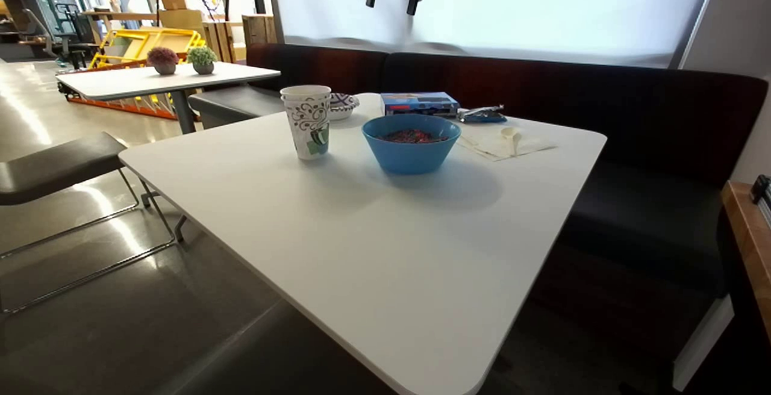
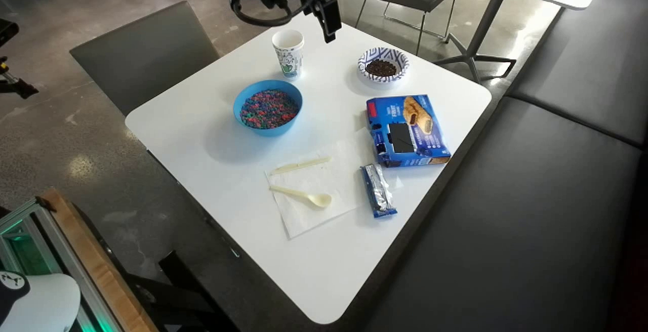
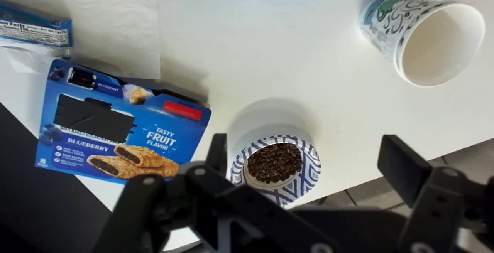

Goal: Move the bowl to the left

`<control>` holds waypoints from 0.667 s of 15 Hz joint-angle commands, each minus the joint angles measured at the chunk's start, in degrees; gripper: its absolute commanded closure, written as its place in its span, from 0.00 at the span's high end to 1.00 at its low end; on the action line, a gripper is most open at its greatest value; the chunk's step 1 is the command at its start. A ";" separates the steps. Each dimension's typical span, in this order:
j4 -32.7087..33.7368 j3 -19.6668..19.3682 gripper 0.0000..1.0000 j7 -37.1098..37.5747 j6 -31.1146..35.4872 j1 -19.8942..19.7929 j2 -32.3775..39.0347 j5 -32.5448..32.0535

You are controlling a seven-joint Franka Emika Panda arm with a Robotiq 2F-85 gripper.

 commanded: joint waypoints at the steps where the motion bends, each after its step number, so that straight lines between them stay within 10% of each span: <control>1: 8.95 -0.31 1.00 -0.62 -2.42 -1.44 8.31 1.75; 10: 28.32 1.31 1.00 0.17 -4.76 -4.66 26.59 6.84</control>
